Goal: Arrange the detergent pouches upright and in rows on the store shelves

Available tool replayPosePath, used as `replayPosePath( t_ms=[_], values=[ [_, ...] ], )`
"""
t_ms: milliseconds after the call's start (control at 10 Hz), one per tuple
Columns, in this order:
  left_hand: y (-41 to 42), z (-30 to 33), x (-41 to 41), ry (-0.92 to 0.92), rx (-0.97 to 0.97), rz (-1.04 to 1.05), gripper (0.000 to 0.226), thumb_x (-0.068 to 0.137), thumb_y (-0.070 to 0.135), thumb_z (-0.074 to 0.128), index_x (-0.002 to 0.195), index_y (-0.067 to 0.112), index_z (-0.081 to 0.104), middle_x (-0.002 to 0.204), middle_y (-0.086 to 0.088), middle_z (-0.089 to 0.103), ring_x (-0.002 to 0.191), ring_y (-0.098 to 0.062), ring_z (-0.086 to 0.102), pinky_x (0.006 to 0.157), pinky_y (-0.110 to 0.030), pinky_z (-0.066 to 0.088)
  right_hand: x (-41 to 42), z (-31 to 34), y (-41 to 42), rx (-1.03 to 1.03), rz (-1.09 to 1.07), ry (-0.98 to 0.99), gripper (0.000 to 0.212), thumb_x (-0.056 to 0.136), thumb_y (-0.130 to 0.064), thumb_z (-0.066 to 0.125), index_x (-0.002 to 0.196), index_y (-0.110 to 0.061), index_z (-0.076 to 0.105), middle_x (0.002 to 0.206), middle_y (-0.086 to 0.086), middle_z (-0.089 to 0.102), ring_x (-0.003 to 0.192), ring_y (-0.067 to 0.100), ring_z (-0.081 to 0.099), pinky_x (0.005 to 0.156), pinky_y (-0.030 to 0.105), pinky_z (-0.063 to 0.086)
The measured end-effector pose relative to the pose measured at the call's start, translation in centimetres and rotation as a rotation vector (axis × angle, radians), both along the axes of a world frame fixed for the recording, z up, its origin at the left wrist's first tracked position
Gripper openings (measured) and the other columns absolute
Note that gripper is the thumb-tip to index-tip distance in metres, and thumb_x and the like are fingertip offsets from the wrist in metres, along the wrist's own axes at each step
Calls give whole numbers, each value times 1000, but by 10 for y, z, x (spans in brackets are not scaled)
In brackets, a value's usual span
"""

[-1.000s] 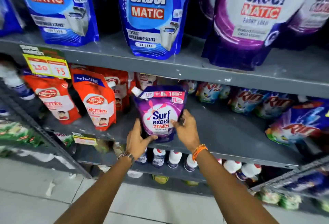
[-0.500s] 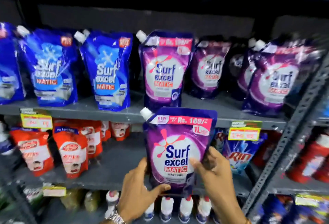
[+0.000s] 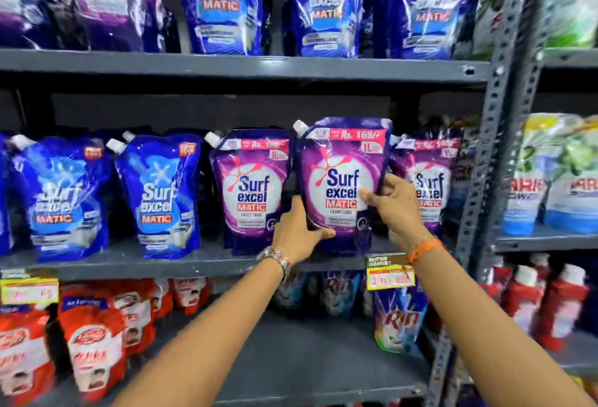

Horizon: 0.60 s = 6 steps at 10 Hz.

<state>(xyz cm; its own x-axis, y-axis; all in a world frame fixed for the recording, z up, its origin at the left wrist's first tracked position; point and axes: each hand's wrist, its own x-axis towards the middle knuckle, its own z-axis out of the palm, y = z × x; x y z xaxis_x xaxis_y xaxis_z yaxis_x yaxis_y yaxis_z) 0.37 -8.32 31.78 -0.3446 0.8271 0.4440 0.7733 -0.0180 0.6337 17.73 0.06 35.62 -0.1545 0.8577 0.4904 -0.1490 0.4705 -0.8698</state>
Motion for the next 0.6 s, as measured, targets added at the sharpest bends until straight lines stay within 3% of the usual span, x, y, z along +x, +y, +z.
replayPosePath(
  t_ms=[100, 200, 400, 500, 600],
  values=[
    [25, -8, 3, -77, -29, 3, 94, 72, 42, 86, 143, 10, 31, 134, -15, 64, 121, -36, 62, 95, -46, 54, -2, -3, 20, -39, -7, -16, 33, 86, 6, 70, 118, 6, 63, 104, 16, 73, 81, 12, 70, 57, 14, 58],
    [37, -15, 5, -129, -32, 8, 86, 73, 35, 87, 138, 14, 34, 135, -13, 64, 121, -35, 63, 98, -48, 54, -3, -9, 35, -110, -13, -34, 35, 86, 5, 71, 119, 4, 62, 105, 14, 73, 85, 18, 71, 69, 31, 64],
    [50, -20, 2, -151, -30, 8, 81, 74, 32, 86, 135, 17, 35, 136, -10, 64, 122, -32, 64, 98, -45, 55, -6, -13, 49, -153, 16, -17, 40, 86, 2, 72, 124, -1, 58, 110, 16, 73, 91, 21, 73, 53, 17, 58],
    [49, -21, 1, -173, -8, -7, 89, 75, 31, 86, 143, 16, 31, 139, -10, 62, 125, -30, 62, 99, -42, 52, -8, -15, 52, -153, 17, -25, 45, 87, 1, 71, 129, 0, 54, 116, 18, 71, 93, 21, 72, 55, 17, 58],
    [38, -22, 4, -208, 11, -9, 100, 75, 31, 86, 152, 14, 24, 145, -10, 57, 133, -29, 56, 106, -41, 48, -3, -10, 42, -174, -41, -41, 62, 85, -1, 74, 140, -2, 44, 128, 14, 63, 98, 23, 67, 68, 23, 56]
  ],
)
